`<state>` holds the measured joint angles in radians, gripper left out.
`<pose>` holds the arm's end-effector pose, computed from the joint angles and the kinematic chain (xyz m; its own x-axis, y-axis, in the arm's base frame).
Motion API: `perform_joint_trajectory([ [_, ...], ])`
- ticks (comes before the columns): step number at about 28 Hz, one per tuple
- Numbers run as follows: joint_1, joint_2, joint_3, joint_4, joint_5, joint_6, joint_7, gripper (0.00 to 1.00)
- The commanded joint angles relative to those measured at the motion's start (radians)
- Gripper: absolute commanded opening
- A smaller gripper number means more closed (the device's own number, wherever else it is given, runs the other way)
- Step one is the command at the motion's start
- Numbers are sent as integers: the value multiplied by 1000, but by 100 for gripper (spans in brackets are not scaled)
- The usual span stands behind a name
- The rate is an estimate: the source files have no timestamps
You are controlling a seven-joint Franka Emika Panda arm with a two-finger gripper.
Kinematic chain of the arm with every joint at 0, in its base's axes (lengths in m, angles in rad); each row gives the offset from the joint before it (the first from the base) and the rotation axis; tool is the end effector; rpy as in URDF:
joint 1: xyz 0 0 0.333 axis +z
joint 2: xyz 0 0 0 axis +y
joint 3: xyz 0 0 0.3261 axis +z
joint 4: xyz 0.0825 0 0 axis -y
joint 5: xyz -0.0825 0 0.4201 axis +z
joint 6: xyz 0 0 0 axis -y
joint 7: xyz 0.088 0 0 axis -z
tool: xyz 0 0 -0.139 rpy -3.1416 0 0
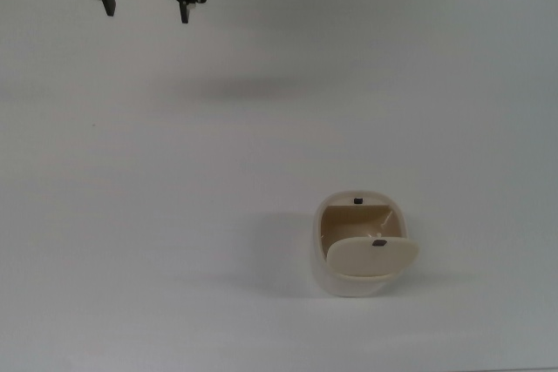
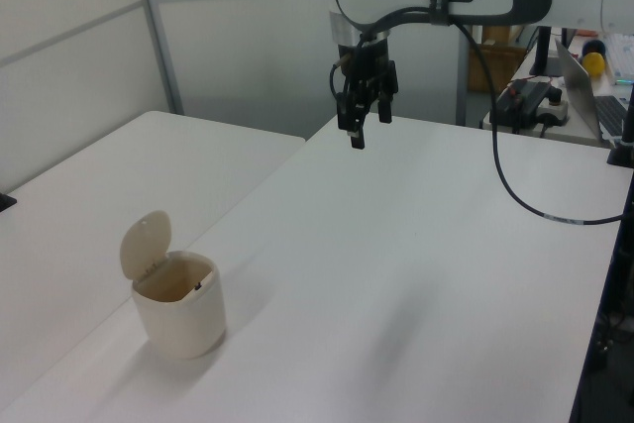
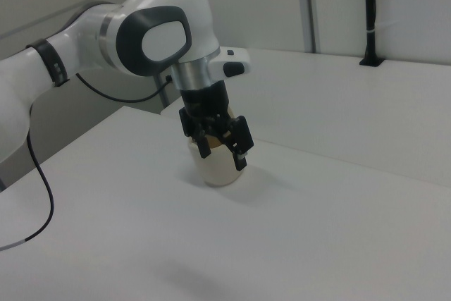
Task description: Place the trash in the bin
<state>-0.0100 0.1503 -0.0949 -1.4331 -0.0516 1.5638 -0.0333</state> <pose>0.6328 -0.0697 0.5803 0.9972 -0.0712 -0.0211 -0.0696 -0.9954 0.0651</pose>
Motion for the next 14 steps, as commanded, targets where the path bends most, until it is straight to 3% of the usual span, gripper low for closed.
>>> perform_joint_trajectory([
  [1, 10, -8, -2, -18, -28, 38, 39, 100],
  [14, 10, 6, 0, -18, -34, 36, 44, 100],
])
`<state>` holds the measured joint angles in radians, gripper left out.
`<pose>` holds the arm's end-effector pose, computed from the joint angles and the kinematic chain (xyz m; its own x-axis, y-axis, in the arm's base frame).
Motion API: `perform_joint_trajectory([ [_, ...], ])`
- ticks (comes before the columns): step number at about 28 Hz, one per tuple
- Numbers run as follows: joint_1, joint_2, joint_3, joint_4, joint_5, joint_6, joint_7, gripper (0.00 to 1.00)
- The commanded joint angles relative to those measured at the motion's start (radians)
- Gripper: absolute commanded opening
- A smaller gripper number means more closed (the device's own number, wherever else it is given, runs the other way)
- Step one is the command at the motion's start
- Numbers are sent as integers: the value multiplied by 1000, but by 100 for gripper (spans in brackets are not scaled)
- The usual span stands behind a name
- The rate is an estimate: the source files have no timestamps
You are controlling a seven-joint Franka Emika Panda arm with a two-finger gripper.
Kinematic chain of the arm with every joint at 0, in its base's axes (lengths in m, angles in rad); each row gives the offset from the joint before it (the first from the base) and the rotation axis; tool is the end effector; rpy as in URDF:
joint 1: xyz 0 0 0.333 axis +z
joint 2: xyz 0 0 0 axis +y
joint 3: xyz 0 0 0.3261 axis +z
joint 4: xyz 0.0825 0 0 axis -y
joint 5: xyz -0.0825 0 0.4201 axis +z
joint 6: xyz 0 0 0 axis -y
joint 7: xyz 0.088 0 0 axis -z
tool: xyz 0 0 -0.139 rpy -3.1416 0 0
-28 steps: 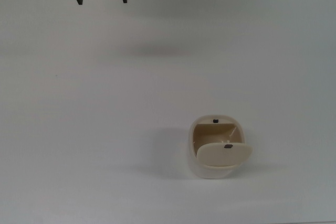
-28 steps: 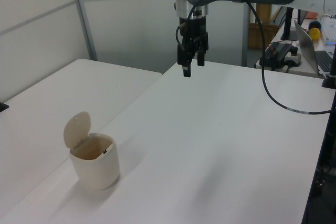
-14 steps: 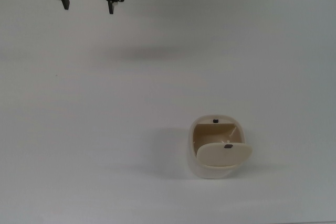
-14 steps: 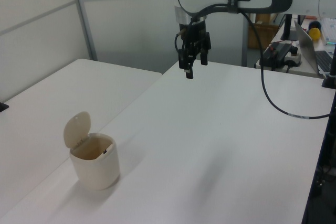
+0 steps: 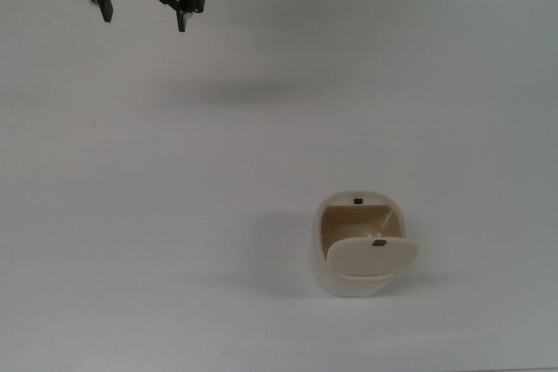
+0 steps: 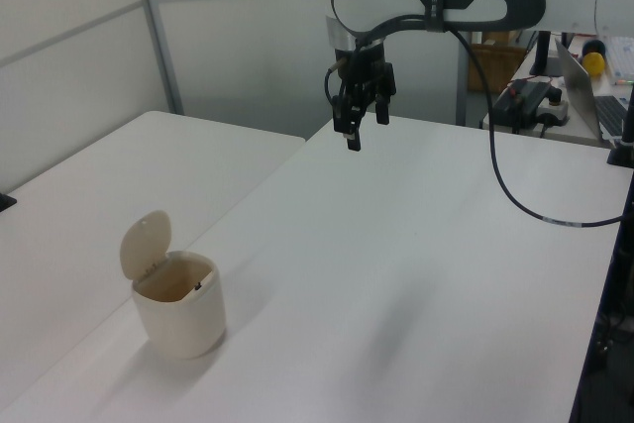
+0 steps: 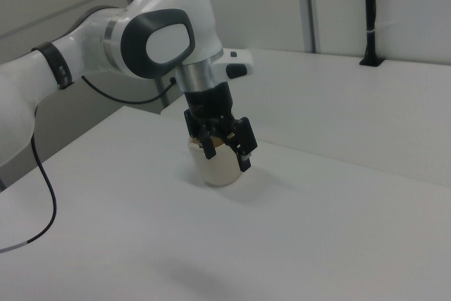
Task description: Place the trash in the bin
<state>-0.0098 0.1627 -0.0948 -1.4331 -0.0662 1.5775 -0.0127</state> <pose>0.6376 -0.0716 0.5737 0.9957 -0.0904 -0.0186 -0.0886 -0.9928 0.0812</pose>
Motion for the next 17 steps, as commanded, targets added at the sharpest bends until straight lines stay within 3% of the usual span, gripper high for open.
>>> perform_joint_trajectory([
  [1, 10, -6, 0, -18, -20, 22, 23, 100],
  [17, 10, 1, 3, -18, -18, 22, 25, 100],
])
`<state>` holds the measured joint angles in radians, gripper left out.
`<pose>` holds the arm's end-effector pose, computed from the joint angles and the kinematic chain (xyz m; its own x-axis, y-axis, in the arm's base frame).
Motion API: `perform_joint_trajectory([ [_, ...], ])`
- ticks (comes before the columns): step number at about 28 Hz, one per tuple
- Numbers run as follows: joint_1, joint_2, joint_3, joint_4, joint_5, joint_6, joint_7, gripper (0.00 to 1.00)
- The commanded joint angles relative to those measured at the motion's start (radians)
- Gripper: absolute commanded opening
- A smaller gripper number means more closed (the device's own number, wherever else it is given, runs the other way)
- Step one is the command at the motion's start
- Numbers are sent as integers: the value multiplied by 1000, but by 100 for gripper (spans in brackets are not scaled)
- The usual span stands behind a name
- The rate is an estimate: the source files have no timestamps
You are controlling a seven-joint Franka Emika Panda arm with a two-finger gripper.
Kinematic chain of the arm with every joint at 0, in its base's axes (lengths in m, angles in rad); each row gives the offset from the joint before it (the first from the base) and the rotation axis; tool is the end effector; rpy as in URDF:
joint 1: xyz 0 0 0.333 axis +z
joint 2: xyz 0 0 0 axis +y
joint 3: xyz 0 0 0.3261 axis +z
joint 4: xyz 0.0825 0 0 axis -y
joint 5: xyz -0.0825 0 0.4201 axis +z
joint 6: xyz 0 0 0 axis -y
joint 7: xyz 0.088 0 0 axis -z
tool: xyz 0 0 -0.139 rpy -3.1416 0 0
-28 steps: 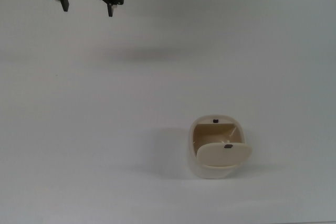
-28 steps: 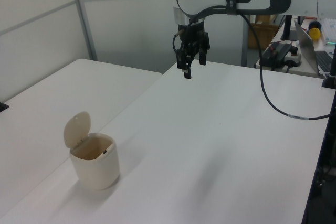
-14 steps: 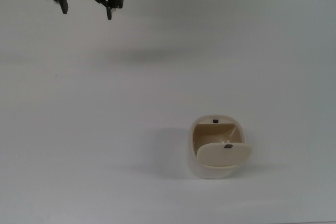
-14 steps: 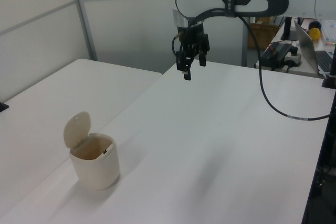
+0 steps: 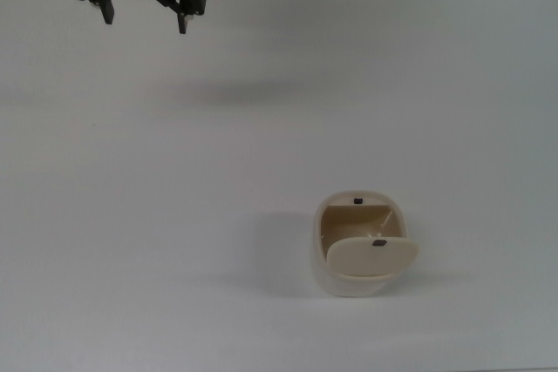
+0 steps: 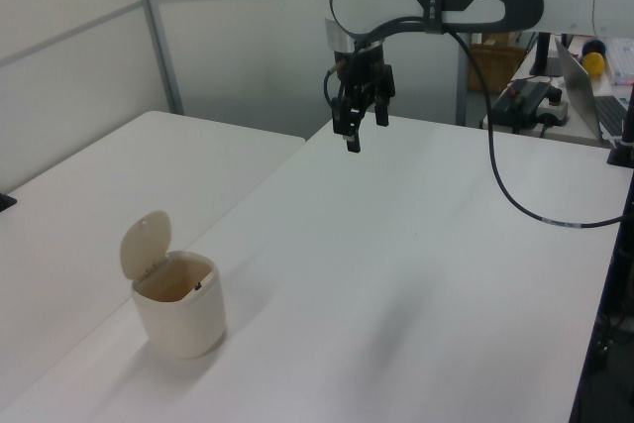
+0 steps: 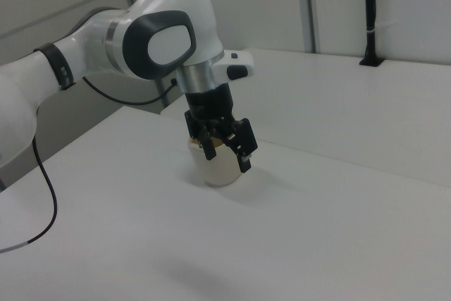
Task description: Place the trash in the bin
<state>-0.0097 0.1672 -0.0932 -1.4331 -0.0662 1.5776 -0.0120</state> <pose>0.6388 -0.0706 0.5708 0.9957 -0.0894 -0.0230 -0.0873 -0.9929 0.0813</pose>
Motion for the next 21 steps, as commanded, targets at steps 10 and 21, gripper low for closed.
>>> perform_joint_trajectory([
  [10, 8, -8, -3, -17, -7, 19, 21, 100],
  [21, 2, -67, -8, -58, -4, 10, 17, 100],
])
